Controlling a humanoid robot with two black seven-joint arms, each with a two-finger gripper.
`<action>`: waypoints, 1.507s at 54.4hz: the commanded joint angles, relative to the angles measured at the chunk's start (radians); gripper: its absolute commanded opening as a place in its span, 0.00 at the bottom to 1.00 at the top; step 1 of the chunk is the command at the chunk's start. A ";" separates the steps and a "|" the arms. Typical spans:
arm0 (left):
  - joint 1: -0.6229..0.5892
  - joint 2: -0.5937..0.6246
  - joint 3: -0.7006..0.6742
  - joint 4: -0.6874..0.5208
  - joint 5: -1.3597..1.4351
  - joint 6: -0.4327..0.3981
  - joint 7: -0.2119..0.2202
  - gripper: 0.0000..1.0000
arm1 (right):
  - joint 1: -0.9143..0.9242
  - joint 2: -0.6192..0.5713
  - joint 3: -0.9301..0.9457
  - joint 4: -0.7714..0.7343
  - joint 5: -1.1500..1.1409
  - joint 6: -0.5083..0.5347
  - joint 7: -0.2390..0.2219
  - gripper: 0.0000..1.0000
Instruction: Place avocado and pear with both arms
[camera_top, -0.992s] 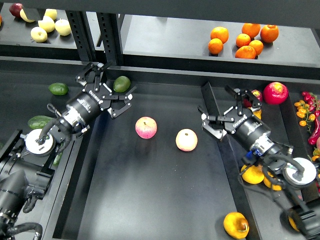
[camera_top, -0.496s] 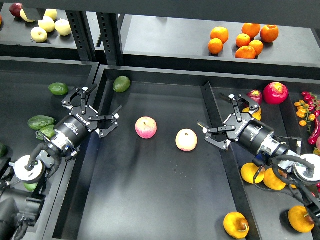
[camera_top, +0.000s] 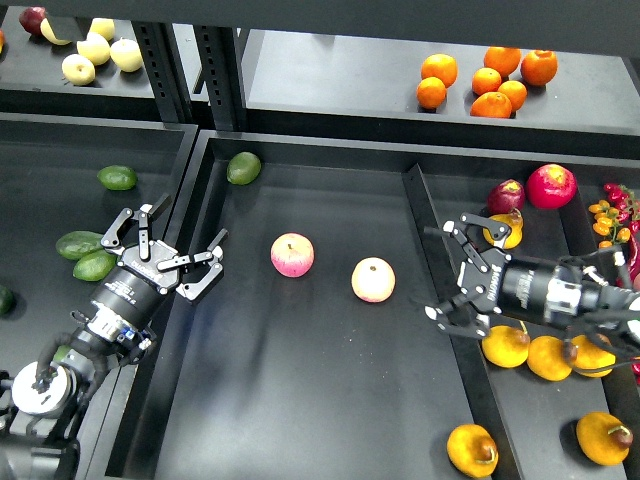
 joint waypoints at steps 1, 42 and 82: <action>0.017 0.000 0.000 -0.004 0.000 0.000 0.000 0.99 | 0.102 -0.052 -0.100 -0.006 -0.063 0.100 -0.001 1.00; 0.025 0.000 0.003 0.004 0.000 0.000 0.000 0.99 | 0.279 -0.157 -0.375 -0.003 -0.634 0.100 -0.001 1.00; 0.026 0.000 0.009 0.013 0.002 0.000 0.000 0.99 | 0.285 0.073 -0.666 -0.007 -0.786 0.100 -0.001 1.00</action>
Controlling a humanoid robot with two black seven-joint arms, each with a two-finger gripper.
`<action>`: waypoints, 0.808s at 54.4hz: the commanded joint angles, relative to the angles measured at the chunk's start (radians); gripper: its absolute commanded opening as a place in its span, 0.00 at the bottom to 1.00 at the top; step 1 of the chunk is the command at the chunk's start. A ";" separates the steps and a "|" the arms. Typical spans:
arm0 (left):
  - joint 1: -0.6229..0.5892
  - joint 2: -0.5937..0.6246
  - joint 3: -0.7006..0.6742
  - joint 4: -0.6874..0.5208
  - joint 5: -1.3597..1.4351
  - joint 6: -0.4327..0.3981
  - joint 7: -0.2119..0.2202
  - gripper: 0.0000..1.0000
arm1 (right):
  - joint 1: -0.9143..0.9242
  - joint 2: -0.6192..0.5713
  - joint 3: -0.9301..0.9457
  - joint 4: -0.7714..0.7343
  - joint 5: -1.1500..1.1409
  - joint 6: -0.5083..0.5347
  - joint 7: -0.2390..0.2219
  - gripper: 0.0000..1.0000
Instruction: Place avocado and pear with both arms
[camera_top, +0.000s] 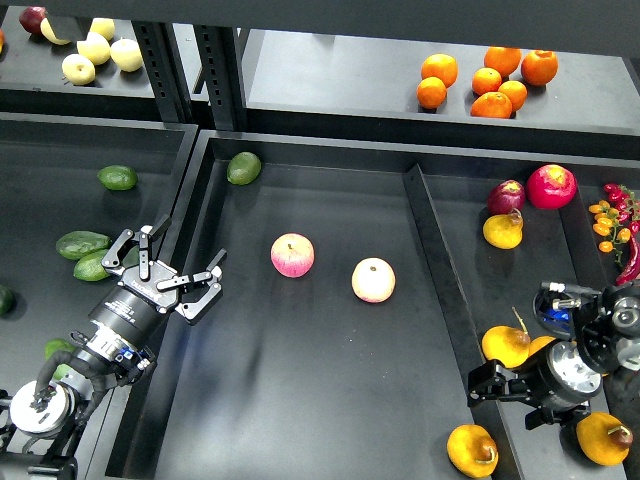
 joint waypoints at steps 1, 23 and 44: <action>0.001 0.000 0.000 0.002 0.000 0.000 0.000 0.99 | 0.001 0.021 -0.031 -0.001 0.000 0.000 0.000 1.00; 0.001 0.000 0.001 0.002 0.000 0.000 0.000 0.99 | 0.004 0.049 -0.091 -0.004 -0.002 0.000 0.000 0.98; 0.012 0.000 0.001 0.002 0.000 0.000 0.000 0.99 | -0.010 0.079 -0.117 -0.019 -0.003 0.000 0.000 0.93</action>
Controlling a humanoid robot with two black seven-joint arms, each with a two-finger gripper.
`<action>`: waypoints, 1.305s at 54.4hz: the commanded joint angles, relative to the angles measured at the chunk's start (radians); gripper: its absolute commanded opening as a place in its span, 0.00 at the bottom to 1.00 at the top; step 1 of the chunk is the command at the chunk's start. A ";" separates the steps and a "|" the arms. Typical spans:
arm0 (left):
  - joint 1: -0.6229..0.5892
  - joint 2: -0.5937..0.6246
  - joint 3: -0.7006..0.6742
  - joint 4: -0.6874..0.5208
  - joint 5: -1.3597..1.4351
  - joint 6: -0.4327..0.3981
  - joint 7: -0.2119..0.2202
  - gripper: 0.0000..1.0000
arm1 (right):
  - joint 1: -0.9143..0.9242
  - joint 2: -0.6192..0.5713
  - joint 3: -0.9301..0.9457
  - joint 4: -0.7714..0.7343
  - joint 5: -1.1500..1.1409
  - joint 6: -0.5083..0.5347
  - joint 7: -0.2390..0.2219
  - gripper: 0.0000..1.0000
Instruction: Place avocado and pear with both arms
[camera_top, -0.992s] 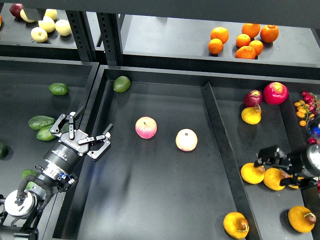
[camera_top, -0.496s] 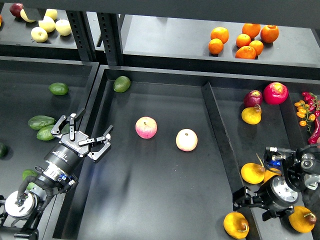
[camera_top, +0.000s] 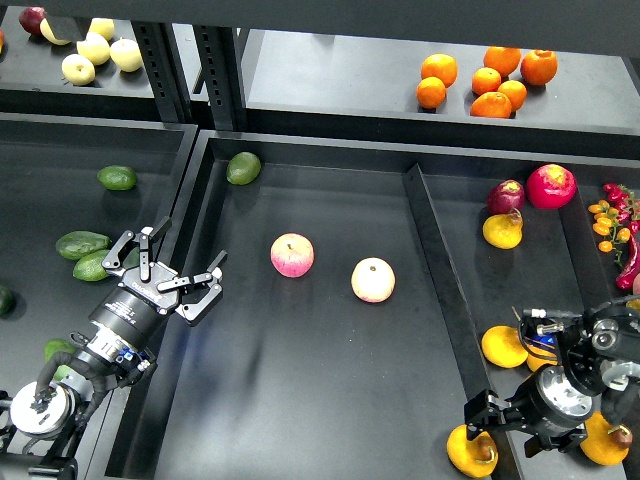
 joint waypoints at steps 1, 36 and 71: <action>0.004 0.000 0.000 0.000 0.000 0.000 0.000 0.99 | -0.002 0.007 -0.008 -0.007 0.000 0.000 0.000 0.93; 0.006 0.000 0.003 -0.006 0.000 0.000 0.000 0.99 | -0.011 0.051 -0.009 -0.074 0.003 0.000 0.000 0.68; 0.007 0.000 0.003 -0.012 0.000 0.000 0.000 0.99 | -0.031 0.073 0.004 -0.105 0.116 0.000 0.000 0.25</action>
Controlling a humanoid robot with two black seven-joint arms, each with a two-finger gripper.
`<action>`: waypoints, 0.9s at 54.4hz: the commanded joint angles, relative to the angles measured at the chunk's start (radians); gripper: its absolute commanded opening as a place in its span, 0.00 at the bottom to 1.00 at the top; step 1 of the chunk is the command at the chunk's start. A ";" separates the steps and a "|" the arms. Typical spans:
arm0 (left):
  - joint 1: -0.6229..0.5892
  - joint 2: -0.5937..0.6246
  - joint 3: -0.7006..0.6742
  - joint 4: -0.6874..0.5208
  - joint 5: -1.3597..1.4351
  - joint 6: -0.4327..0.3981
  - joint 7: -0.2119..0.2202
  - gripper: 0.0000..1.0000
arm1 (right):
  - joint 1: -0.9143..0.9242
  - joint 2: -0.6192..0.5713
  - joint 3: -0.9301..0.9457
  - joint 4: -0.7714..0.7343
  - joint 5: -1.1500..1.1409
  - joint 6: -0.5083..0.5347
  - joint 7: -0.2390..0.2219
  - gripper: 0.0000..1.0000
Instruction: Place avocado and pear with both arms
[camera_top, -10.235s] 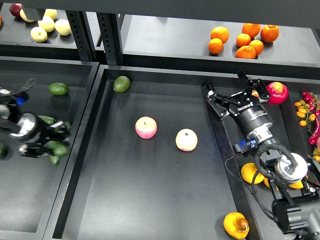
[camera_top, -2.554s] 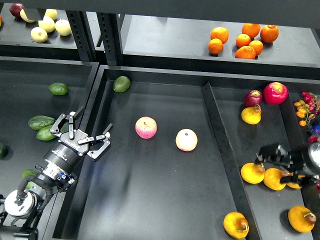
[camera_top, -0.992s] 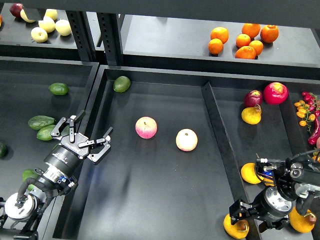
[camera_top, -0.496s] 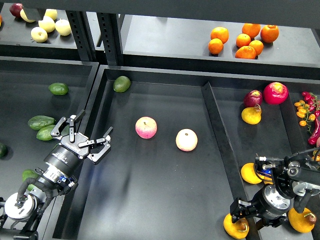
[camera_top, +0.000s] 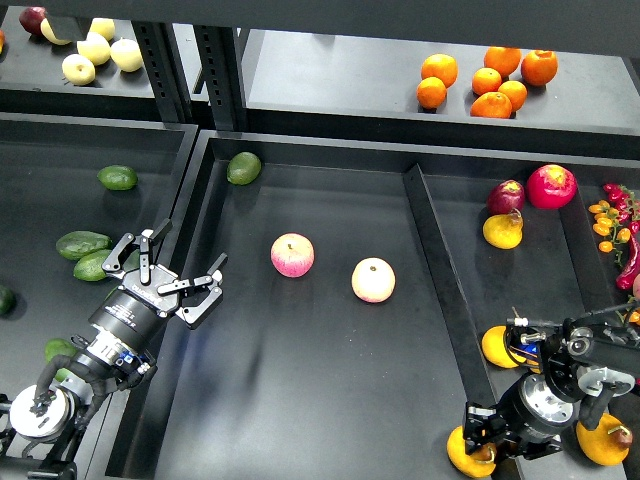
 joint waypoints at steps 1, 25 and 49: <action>0.002 0.000 0.000 -0.001 0.000 0.000 0.000 0.99 | 0.002 -0.001 0.001 -0.004 0.057 0.000 0.000 0.24; 0.017 0.000 0.001 -0.003 0.000 0.000 0.000 0.99 | 0.205 -0.034 -0.005 0.045 0.332 0.000 0.000 0.16; 0.017 0.000 0.010 0.000 0.000 0.000 0.000 0.99 | 0.272 -0.264 -0.082 0.033 0.461 0.000 0.000 0.17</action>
